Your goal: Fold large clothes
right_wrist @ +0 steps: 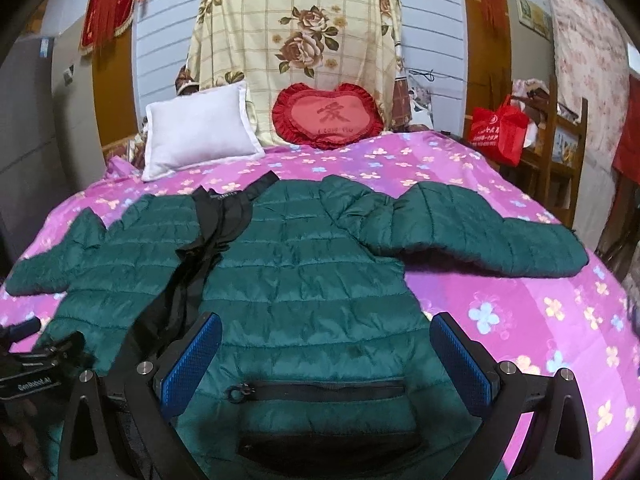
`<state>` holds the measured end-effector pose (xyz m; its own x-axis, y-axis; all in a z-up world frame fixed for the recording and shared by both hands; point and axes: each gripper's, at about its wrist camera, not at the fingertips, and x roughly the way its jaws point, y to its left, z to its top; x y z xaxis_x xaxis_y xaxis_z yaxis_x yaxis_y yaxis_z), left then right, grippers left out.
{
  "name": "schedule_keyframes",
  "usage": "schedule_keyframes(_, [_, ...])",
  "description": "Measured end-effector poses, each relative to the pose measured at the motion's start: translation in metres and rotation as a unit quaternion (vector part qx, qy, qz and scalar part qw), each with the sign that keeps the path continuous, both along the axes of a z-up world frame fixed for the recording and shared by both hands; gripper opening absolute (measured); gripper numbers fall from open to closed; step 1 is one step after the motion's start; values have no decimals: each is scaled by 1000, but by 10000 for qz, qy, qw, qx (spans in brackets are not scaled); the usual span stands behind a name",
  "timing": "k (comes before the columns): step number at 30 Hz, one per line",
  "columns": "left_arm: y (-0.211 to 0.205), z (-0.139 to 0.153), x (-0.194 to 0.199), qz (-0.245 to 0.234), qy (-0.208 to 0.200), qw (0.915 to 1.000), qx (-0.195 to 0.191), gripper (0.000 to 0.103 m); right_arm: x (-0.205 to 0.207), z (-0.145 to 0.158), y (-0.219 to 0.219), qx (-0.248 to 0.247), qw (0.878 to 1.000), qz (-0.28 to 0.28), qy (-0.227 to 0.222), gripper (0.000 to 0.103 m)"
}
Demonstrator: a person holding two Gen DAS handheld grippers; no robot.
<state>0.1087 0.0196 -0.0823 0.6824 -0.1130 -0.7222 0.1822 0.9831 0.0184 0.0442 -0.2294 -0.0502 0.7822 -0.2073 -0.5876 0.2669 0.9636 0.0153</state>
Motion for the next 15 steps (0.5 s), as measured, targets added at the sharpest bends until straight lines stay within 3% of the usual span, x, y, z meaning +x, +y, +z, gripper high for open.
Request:
schedule_keyframes(9, [-3,1,-4,-87,-100,9999,38,102,4,1,11,-71,9994,344,39,103])
schedule_keyframes(15, [-3,1,-3,-78,-99,9999,24,103,13,-6,18,-291,9979,302,492,103])
